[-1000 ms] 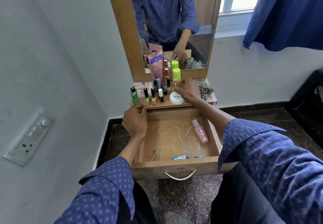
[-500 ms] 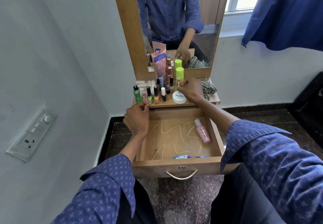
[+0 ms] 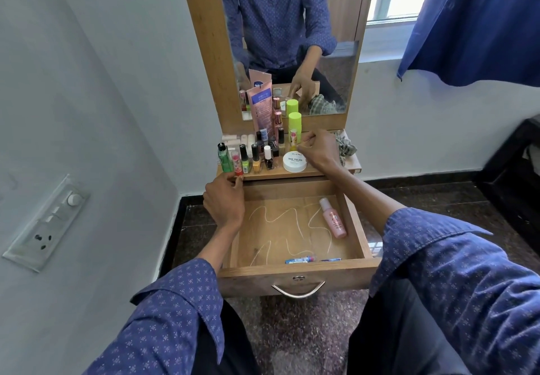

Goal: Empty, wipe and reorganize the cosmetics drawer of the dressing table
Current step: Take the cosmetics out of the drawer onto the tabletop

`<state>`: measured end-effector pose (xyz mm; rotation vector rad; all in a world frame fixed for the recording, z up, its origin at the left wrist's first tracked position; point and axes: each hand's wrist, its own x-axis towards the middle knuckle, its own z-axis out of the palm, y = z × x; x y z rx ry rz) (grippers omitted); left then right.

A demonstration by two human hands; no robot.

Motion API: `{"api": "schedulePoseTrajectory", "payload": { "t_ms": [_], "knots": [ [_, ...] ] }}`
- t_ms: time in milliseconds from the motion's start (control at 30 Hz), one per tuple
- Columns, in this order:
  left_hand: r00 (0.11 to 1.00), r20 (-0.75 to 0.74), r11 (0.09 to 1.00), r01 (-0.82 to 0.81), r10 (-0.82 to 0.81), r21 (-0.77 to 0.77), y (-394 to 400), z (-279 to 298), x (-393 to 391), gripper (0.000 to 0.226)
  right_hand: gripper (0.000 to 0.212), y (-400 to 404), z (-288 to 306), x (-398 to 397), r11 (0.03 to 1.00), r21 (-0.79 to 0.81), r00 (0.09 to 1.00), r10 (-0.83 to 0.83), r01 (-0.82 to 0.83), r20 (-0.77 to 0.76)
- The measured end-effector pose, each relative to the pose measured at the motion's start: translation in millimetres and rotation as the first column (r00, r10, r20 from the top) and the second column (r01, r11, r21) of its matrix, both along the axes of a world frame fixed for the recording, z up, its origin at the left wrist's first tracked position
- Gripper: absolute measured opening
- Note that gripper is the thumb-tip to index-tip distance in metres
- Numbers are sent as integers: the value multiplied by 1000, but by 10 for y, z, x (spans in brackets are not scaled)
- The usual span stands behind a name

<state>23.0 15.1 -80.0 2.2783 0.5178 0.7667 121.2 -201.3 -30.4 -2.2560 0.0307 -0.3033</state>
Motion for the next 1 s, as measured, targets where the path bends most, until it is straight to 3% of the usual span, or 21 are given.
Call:
{"api": "schedulePoseTrajectory", "payload": {
  "t_ms": [200,300,367,433,533,633,700,1000],
  "knots": [
    [998,45,999,40,-39,-21,-36,-58,-95,16,19,-66,-107,-200,999,-12,992,35,-34,120],
    [974,-65,976,217,-216,-2,-105,-132,-144,16,16,-110,-163,-368,991,-60,985,124,-117,122],
    [845,-261,881,470,-466,-50,-163,-173,-164,16,15,-142,-211,-501,964,-56,962,265,-261,64],
    [603,-432,715,680,-671,-162,-247,-226,-186,9,14,-170,-234,-643,899,-36,898,433,-437,-70],
    [332,-578,556,789,-746,-264,-437,-312,-260,6,7,-208,-257,-813,764,-142,749,548,-630,-374],
    [217,-651,483,835,-727,-262,-584,-368,-304,12,9,-258,-337,-945,590,-262,574,433,-763,-695],
    [185,-683,470,844,-707,-258,-614,-401,-301,14,11,-287,-433,-1015,512,-280,488,332,-812,-807],
    [121,-762,465,849,-636,-253,-627,-404,-274,15,26,-326,-769,-1041,333,-388,460,172,-859,-871]
  ]
}}
